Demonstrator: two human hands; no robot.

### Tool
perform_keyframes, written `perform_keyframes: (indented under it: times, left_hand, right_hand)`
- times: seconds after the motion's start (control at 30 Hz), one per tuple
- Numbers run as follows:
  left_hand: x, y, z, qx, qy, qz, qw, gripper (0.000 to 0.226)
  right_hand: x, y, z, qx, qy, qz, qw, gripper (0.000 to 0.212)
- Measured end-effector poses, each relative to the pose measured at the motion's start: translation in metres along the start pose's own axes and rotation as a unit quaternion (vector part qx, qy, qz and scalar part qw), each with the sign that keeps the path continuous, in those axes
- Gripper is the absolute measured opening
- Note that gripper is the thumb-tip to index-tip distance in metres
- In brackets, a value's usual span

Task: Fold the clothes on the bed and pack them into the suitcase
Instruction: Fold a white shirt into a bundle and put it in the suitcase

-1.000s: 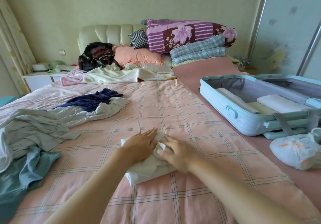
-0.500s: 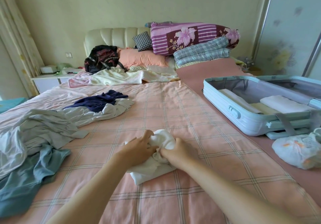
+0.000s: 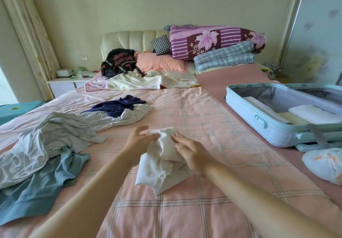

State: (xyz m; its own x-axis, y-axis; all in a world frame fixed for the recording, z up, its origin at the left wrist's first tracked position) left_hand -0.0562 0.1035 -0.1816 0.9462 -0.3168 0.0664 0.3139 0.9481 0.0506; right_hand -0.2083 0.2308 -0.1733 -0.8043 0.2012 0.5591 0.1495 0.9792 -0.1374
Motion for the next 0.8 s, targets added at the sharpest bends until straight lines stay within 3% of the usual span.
perform_keyframes:
  times: [0.1, 0.23, 0.3, 0.37, 0.43, 0.53, 0.63, 0.7, 0.8]
  left_hand:
    - [0.011, -0.002, -0.003, 0.012, 0.016, 0.042, 0.999, 0.04]
    - [0.029, -0.002, -0.016, 0.02, -0.001, 0.096, 0.995, 0.034]
    - [0.033, 0.0, -0.018, -0.004, -0.115, 0.091, 0.989, 0.036]
    - [0.038, 0.004, -0.007, -0.06, -0.274, 0.106, 0.954, 0.042]
    - [0.038, 0.009, 0.017, -0.146, -0.342, 0.129, 0.919, 0.047]
    - [0.013, 0.011, 0.029, -0.243, -0.41, 0.04, 0.878, 0.045]
    - [-0.006, 0.009, -0.017, -0.165, -0.454, -0.099, 0.87, 0.046]
    - [-0.008, 0.01, -0.044, -0.123, -0.458, -0.131, 0.87, 0.054]
    - [-0.009, 0.012, -0.052, -0.163, -0.476, -0.111, 0.857, 0.053]
  right_hand:
    - [-0.014, -0.005, -0.007, 0.025, 0.074, -0.001, 0.997, 0.043]
    - [-0.027, -0.013, -0.01, 0.03, 0.192, 0.0, 0.981, 0.065]
    - [-0.033, -0.015, -0.009, 0.031, 0.239, -0.01, 0.97, 0.07]
    - [-0.042, -0.015, -0.01, 0.028, 0.265, -0.033, 0.963, 0.07]
    - [-0.057, -0.013, -0.009, 0.033, 0.299, -0.078, 0.95, 0.066]
    - [-0.078, -0.017, -0.008, 0.039, 0.27, -0.125, 0.954, 0.054]
    - [-0.058, -0.027, -0.002, -0.021, 0.118, -0.045, 0.992, 0.048]
    - [-0.048, -0.029, 0.006, -0.005, 0.145, -0.019, 0.989, 0.05]
    - [-0.057, -0.023, 0.023, 0.042, 0.26, -0.072, 0.962, 0.061]
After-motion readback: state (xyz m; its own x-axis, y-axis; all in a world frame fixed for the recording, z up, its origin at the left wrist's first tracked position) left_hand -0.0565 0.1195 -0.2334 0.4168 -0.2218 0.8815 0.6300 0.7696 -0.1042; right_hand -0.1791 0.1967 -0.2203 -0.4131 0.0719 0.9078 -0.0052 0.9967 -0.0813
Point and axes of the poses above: each hand's wrist, its own y-axis away from the middle knuckle, its own x-axis out of the back of the hand, z = x × y, the point moved 6 cm from there along -y, towards the middle knuckle, and after that the axes turned 3 degrees about -x, right-handed, at the moved point
